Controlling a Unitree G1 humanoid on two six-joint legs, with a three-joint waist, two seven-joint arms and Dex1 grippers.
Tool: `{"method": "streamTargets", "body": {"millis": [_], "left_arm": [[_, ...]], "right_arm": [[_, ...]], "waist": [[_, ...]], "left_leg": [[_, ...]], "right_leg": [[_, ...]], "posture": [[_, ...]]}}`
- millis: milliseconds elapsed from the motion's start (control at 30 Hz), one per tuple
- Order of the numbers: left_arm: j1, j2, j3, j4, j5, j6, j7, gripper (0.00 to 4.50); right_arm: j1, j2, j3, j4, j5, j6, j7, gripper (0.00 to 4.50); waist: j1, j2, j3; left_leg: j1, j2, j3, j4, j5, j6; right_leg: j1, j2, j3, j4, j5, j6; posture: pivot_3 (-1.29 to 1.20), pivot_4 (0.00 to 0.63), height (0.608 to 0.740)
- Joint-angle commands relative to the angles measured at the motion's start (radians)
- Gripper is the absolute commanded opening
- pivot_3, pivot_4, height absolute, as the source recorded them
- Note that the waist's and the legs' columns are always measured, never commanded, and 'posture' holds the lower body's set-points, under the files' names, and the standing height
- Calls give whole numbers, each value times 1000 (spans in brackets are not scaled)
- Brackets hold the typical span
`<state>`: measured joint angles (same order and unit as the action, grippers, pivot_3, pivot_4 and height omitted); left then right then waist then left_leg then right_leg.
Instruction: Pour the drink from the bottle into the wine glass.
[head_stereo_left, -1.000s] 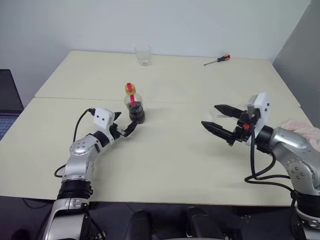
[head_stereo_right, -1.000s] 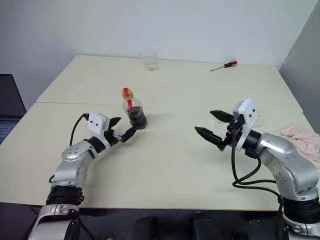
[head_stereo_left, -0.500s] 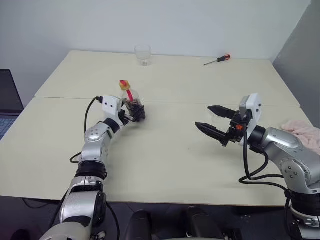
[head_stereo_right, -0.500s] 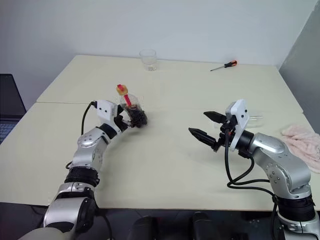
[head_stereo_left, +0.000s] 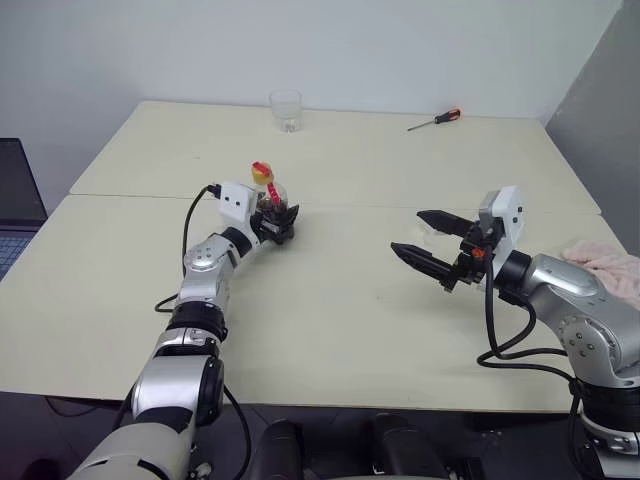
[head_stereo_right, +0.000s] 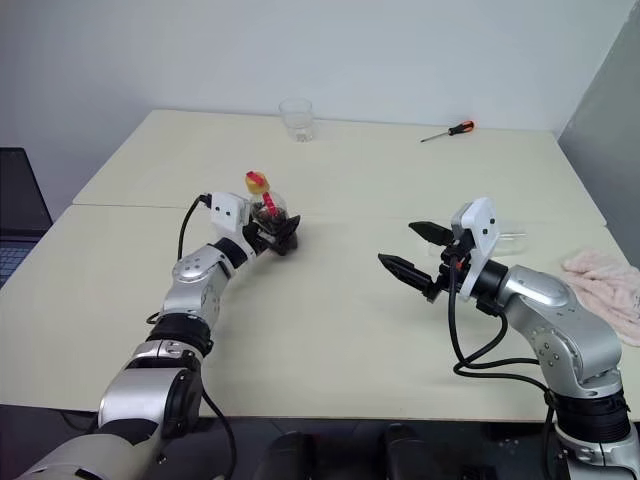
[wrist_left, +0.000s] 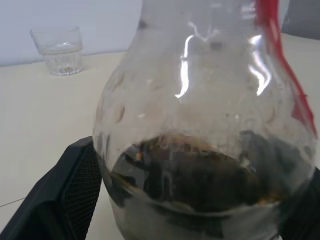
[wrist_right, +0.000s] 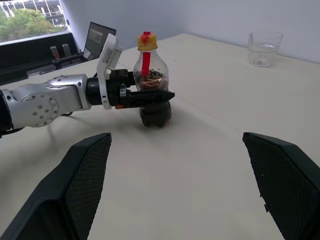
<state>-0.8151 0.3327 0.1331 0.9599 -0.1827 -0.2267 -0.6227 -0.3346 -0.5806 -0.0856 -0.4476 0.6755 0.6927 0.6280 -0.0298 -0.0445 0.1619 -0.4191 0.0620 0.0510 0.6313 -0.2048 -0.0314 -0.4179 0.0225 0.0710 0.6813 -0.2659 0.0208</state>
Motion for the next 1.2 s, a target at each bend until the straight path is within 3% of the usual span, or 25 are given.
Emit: {"method": "streamTargets", "body": {"millis": [33, 200, 333, 533, 633, 900, 1033, 1200], "left_arm": [[-35, -8, 29, 28, -25, -31, -29, 4298], [-42, -20, 49, 54, -41, -40, -60, 3029], [-40, -26, 55, 55, -40, -44, -71, 2547], [-5, -61, 15, -71, -37, -17, -137, 2143], [51, -107, -54, -284, -26, 69, -126, 1982], [284, -144, -192, -814, -25, 369, -67, 1735], [377, -133, -238, -956, -48, 489, -69, 1649], [392, -122, -246, -991, -36, 525, -46, 1570]], "right_arm": [[-22, -11, -14, -42, -4, -13, -4, 4500], [-25, -18, -22, -50, -5, -7, -11, 4500], [-32, -17, -21, -58, -2, -3, -19, 4500], [-125, 33, 16, -36, -80, 9, -147, 4500], [-222, 103, 51, -38, -94, 112, -273, 4500], [-327, 195, 101, -111, -86, 309, -401, 4500], [-321, 233, 74, -120, -42, 401, -426, 4500], [-318, 249, 70, -138, -10, 449, -422, 4500]], "waist": [[0, 0, 0], [0, 0, 0], [0, 0, 0], [0, 0, 0], [-2, 0, 0], [-4, 1, 0], [-3, 1, 0], [-3, 1, 0]], "left_leg": [[0, 0, 0, 0, 0, 0], [0, 0, 0, 0, 0, 0], [0, 0, 0, 0, 0, 0], [-1, 0, 0, 0, 0, 0], [-2, 0, 0, 0, 0, 0], [-4, 1, -1, 0, 0, 0], [-4, 1, -3, 0, 0, 0], [-4, 0, -4, 1, 0, 0]], "right_leg": [[0, 0, 0, 0, 0, 0], [0, 0, 0, 0, 0, 0], [0, 0, 0, 0, 0, 0], [0, 0, 0, 0, 0, 0], [-2, 0, 0, 1, 1, -2], [-3, 0, 0, 1, 3, -5], [-3, 0, 0, 2, 3, -5], [-3, 0, -2, 1, 2, -4]], "posture": [[0, 150, 740], [0, 150, 740], [0, 150, 740], [0, 150, 740], [0, 150, 740], [0, 150, 740], [0, 150, 740], [0, 150, 740]]}}
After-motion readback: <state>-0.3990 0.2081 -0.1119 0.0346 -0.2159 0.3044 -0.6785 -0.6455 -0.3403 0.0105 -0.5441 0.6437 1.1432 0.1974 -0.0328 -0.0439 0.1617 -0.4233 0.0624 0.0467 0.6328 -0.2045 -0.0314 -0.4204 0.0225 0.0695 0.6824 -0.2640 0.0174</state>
